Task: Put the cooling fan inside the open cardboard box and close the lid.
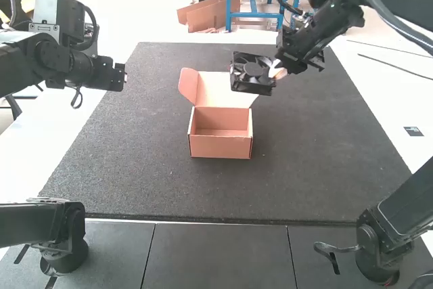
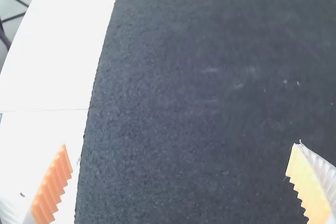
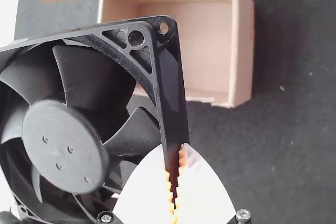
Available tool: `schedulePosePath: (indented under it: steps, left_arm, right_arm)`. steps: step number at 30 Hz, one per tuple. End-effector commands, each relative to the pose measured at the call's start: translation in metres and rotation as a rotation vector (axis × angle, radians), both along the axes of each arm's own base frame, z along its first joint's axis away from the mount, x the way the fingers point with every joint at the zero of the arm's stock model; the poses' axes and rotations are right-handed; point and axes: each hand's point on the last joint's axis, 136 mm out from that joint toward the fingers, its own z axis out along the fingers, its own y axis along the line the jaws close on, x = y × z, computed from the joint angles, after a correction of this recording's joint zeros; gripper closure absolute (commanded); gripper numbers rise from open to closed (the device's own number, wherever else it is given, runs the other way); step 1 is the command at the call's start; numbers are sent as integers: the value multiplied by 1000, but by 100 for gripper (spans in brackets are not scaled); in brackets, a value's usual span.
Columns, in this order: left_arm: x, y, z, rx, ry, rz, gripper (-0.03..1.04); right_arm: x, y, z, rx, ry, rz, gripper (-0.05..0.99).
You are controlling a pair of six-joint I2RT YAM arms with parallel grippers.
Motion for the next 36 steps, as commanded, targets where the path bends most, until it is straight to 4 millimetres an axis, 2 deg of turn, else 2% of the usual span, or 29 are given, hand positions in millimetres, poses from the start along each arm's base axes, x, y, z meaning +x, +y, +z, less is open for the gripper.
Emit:
schedulePosePath:
  steps: [1, 8, 15, 22, 29, 36]
  left_arm:
    - [0, 1, 11, 8, -24, -1, 4]
    - [0, 1, 14, 7, -34, -1, 4]
    - [0, 1, 16, 6, -39, 0, 4]
    - [1, 1, 21, 5, -48, 0, 4]
    - [1, 1, 24, 3, -55, 1, 4]
    - [2, 1, 30, 3, -68, 0, 4]
  right_arm:
    - [0, 22, -10, 6, 40, -6, 95]
    - [12, 51, -43, -59, 71, 44, 95]
    - [44, 67, -73, -110, 65, 39, 95]
    - [63, 79, -100, -138, 95, 42, 95]
    - [68, 81, -124, -166, 134, 44, 95]
    - [69, 74, -152, -245, 154, 64, 95]
